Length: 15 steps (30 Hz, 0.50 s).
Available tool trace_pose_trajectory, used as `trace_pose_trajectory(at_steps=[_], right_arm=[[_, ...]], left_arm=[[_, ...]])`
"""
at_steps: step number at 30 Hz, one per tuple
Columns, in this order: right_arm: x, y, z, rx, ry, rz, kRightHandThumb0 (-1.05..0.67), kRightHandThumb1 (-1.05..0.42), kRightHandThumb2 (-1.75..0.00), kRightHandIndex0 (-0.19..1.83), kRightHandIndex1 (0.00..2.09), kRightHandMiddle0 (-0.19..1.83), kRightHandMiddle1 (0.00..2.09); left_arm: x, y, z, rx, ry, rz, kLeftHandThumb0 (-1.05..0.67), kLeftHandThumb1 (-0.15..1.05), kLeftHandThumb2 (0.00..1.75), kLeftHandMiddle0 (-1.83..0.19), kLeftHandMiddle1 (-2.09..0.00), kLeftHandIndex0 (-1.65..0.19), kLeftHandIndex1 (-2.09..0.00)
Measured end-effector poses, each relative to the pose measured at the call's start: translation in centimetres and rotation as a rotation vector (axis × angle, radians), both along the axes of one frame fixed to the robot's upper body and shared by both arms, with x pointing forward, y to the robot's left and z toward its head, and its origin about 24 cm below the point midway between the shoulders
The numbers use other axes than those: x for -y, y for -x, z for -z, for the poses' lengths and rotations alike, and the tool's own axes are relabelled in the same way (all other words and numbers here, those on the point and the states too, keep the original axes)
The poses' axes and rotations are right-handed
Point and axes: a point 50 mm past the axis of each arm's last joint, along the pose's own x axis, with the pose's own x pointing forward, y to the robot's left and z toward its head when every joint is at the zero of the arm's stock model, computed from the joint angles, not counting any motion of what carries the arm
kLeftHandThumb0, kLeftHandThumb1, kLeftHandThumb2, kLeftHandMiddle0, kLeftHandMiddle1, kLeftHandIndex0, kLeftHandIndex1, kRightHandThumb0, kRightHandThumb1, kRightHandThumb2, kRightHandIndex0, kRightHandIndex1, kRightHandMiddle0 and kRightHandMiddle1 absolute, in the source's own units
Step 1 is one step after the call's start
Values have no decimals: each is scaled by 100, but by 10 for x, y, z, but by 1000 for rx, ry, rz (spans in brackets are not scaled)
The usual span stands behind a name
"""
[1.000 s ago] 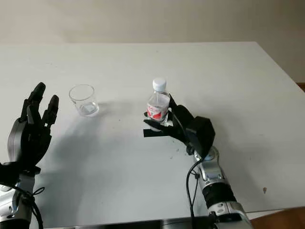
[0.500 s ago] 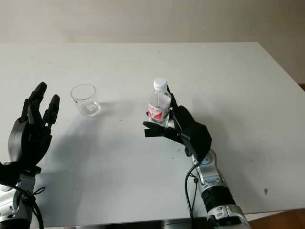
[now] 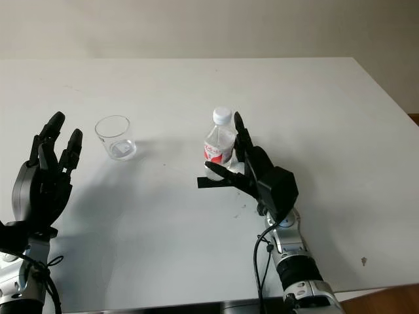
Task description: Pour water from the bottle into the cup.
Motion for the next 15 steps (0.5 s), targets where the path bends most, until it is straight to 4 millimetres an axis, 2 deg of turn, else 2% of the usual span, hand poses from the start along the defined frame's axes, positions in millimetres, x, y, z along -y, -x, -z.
trace_pose_trajectory(at_steps=[7,15], right_arm=[[8,1,-2,13,-18,27,-88,-96,-5,-19,0,-19,0],[6,12,-9,69,-6,1,-87,-95,-5,-19,0,-19,0]], left_arm=[[0,-1,1,-4,2,5,-84,105,53,-6,0,19,-49],[0,-3,1,9,-2,11,-85,105,55,-5,0,19,-48]])
